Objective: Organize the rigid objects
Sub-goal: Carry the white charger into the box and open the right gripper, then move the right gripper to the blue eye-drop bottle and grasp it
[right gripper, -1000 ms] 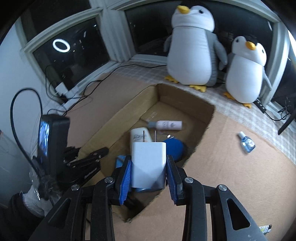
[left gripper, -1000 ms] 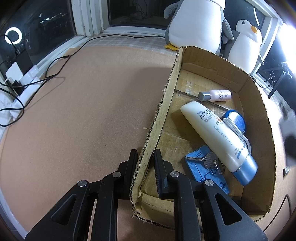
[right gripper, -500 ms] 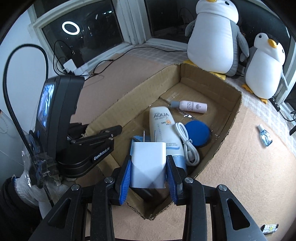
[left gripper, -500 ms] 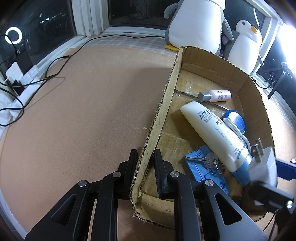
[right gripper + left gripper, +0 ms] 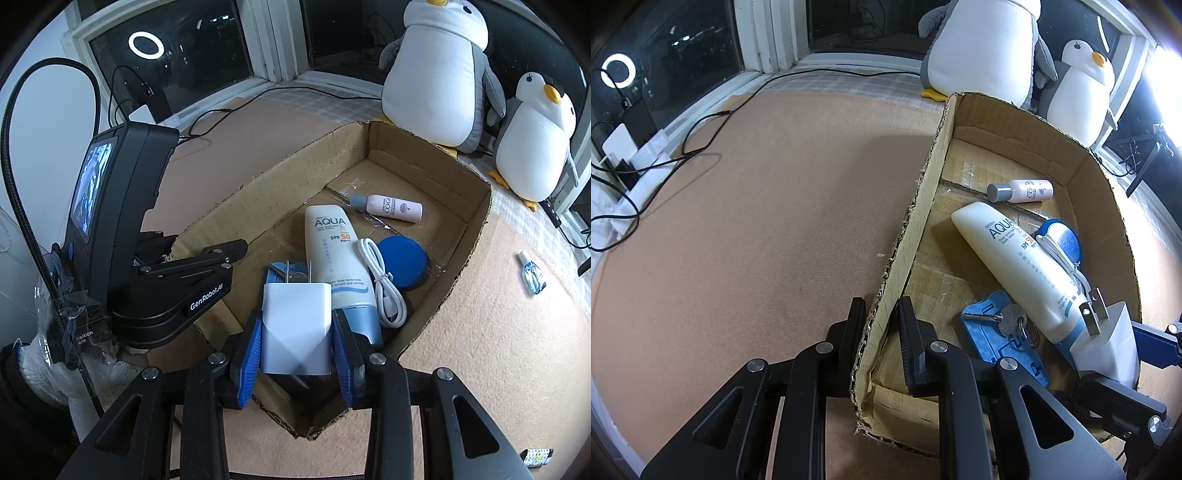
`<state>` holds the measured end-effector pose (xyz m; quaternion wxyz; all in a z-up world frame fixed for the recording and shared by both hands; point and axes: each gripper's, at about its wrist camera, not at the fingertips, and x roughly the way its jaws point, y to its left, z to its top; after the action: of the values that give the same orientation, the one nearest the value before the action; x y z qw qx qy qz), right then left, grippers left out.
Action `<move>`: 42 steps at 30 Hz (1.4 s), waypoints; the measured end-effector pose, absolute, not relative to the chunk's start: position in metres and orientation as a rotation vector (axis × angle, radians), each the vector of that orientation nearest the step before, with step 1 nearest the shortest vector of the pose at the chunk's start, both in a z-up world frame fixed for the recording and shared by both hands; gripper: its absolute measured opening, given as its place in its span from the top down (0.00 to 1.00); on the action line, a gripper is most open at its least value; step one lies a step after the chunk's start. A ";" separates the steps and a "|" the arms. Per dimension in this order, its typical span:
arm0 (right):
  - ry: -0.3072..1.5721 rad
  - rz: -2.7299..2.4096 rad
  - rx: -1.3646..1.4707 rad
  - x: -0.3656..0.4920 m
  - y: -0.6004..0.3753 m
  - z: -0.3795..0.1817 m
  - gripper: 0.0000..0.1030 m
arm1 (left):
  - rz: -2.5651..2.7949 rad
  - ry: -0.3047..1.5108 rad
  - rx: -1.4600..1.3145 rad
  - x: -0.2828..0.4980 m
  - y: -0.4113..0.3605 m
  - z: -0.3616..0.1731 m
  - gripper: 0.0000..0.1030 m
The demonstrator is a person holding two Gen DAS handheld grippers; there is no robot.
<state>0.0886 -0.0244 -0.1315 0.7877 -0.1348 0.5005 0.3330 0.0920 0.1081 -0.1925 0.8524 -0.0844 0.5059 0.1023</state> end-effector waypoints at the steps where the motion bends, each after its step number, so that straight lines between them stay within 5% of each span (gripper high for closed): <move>1: 1.076 0.717 -0.295 0.088 -0.024 -0.132 0.68 | 0.215 1.065 -0.178 0.092 0.108 -0.192 0.85; 6: 1.059 0.711 -0.303 0.088 -0.024 -0.128 0.53 | 0.216 1.065 -0.176 0.092 0.108 -0.193 0.85; 13: 1.042 0.701 -0.315 0.088 -0.023 -0.125 0.47 | 0.216 1.064 -0.176 0.092 0.107 -0.192 0.85; 42: 0.968 0.566 -0.267 0.116 -0.073 -0.099 0.43 | 0.220 1.067 -0.169 0.093 0.108 -0.192 0.84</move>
<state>0.1160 -0.0726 -0.0993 0.8384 -0.1261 0.4578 0.2675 0.0930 0.1075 -0.1916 0.8519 -0.0804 0.5069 0.1045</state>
